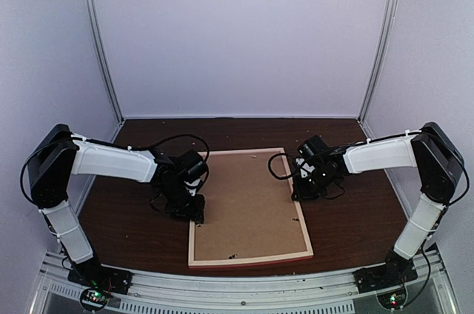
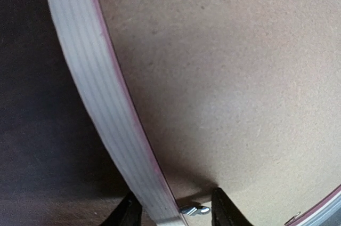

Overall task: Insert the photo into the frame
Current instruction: Press the fastener onto the backboard.

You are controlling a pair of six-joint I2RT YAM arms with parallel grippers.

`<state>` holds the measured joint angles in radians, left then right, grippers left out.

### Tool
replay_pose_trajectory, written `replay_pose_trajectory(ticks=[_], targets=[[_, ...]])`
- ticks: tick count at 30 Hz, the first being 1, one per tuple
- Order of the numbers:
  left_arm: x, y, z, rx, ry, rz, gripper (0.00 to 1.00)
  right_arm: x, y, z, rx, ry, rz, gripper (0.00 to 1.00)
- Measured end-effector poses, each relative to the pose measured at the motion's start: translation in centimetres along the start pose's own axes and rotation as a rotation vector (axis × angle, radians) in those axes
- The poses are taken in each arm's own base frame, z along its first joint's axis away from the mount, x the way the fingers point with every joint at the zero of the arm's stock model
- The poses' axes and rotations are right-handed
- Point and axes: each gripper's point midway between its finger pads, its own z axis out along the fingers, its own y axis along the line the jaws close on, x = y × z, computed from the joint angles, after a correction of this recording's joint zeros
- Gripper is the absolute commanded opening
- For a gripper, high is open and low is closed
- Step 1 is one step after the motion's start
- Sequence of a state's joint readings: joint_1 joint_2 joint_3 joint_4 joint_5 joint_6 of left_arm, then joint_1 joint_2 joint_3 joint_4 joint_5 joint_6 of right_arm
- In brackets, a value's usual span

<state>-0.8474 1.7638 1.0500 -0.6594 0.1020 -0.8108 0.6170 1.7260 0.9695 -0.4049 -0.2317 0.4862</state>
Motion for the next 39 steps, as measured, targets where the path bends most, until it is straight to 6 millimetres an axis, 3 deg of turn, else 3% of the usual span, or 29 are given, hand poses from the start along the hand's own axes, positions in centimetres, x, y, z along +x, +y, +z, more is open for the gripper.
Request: replay_pose_trajectory(ticks=[7, 29, 39], targets=[[-0.71, -0.03, 0.16, 0.019, -0.029, -0.007, 0.52, 0.0, 0.0, 0.01, 0.0, 0.0, 0.0, 0.02], [-0.47, 0.6, -0.04, 0.072, -0.08, -0.041, 0.29, 0.0, -0.02, 0.04, 0.001, 0.001, 0.001, 0.02], [-0.09, 0.63, -0.23, 0.084, -0.064, 0.006, 0.32, 0.02, -0.03, 0.07, 0.001, 0.002, 0.001, 0.02]])
